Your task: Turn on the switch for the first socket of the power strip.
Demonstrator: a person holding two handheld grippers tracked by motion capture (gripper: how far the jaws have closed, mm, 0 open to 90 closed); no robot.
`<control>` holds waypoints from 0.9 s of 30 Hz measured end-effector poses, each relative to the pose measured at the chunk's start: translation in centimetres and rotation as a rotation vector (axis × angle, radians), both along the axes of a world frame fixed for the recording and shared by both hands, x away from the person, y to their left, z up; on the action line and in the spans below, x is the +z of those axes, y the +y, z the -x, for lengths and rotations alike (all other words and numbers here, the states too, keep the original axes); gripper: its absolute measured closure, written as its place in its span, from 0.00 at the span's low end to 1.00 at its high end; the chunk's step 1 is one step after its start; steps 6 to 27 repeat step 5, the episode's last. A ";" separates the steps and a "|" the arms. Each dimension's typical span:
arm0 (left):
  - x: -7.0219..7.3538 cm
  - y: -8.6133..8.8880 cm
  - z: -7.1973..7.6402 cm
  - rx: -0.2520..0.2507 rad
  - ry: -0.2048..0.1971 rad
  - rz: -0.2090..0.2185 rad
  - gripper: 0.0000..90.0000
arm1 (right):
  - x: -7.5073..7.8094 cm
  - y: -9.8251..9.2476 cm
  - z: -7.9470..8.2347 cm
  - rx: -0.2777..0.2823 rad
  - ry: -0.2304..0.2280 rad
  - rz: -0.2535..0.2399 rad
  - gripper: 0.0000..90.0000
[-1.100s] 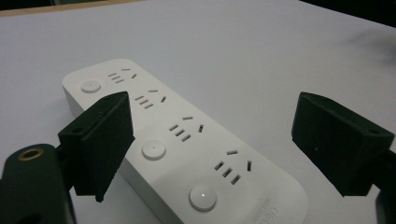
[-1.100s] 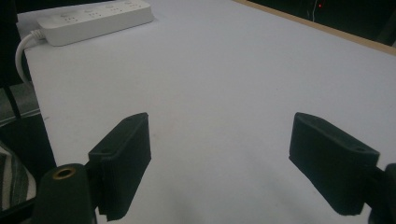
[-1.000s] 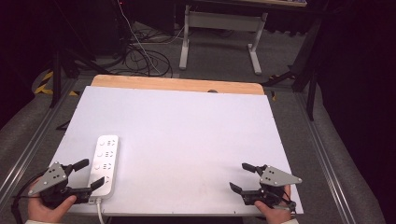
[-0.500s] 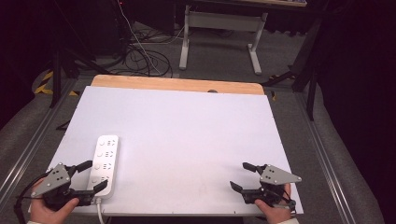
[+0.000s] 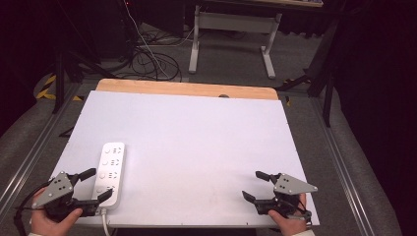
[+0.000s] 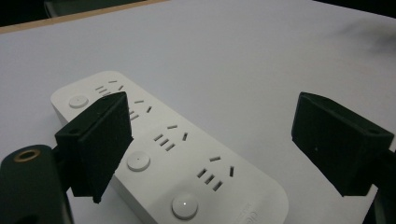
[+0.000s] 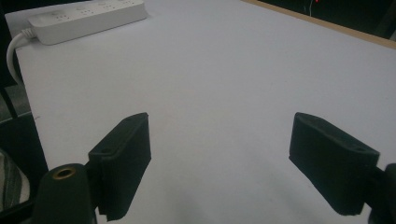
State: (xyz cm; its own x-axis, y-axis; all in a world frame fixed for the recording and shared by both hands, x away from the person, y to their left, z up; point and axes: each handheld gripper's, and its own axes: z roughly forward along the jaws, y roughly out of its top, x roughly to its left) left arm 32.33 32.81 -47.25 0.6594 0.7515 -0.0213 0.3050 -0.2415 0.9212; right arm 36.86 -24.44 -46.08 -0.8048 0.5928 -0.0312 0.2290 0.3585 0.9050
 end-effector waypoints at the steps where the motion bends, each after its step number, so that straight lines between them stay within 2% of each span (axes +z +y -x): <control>1: 0.0 0.0 0.0 0.001 -0.001 0.000 0.15 | 0.0 0.0 0.0 0.001 0.000 0.001 0.24; 5: 0.2 0.0 0.1 0.007 -0.009 -0.011 0.14 | 0.0 0.0 0.0 -0.001 0.000 -0.001 0.24; 27: 0.2 0.0 0.1 0.007 -0.009 -0.011 0.14 | 0.0 0.0 0.0 -0.001 0.000 -0.001 0.24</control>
